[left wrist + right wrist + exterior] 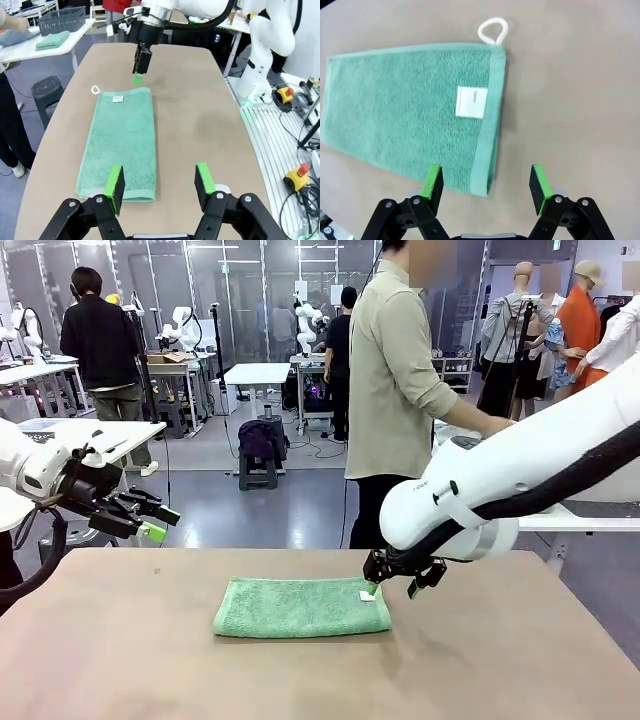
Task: Fold the towels and place them in the basket.
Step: When a person lays out a Towel with hook on the table, fold it in half twice.
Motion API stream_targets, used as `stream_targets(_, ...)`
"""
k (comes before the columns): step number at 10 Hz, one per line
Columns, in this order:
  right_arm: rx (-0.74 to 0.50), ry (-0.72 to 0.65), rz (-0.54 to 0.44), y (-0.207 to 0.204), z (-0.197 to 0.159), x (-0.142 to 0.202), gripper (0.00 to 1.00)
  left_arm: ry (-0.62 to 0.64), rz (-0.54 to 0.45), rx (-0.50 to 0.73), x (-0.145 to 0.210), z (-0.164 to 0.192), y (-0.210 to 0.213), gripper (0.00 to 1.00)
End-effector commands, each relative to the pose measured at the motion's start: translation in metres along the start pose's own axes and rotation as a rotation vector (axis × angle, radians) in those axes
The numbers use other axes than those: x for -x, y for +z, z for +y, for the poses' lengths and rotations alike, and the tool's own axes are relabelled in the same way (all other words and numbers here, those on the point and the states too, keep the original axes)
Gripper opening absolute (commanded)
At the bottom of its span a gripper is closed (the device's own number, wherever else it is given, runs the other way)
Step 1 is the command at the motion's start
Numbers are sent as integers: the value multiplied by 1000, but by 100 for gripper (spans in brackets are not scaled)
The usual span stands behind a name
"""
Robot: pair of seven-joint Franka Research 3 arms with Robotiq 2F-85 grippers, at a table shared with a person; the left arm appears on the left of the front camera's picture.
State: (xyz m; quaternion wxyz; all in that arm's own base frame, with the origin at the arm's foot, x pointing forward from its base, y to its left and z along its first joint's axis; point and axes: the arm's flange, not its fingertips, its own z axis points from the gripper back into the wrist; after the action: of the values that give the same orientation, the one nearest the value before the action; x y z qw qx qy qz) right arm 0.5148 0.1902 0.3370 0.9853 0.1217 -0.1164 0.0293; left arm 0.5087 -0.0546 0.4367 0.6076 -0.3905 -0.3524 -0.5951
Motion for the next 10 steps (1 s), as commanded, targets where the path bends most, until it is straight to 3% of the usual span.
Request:
stream_targets(1, 19, -51, 12, -8, 7, -15, 87, -4, -2, -2, -2, -2, 1, 72)
stream_targets(6, 69, -133, 19, -34, 10, -22, 87, -4, -2, -2, -2, -2, 1, 72)
stream_targets(7, 73, -152, 19, -37, 11, -23, 67, -4, -2, -2, -2, -2, 1, 72)
stream_targets(10, 78, -161, -2, -43, 14, -24, 67, -4, -2, -2, -2, -2, 1, 72)
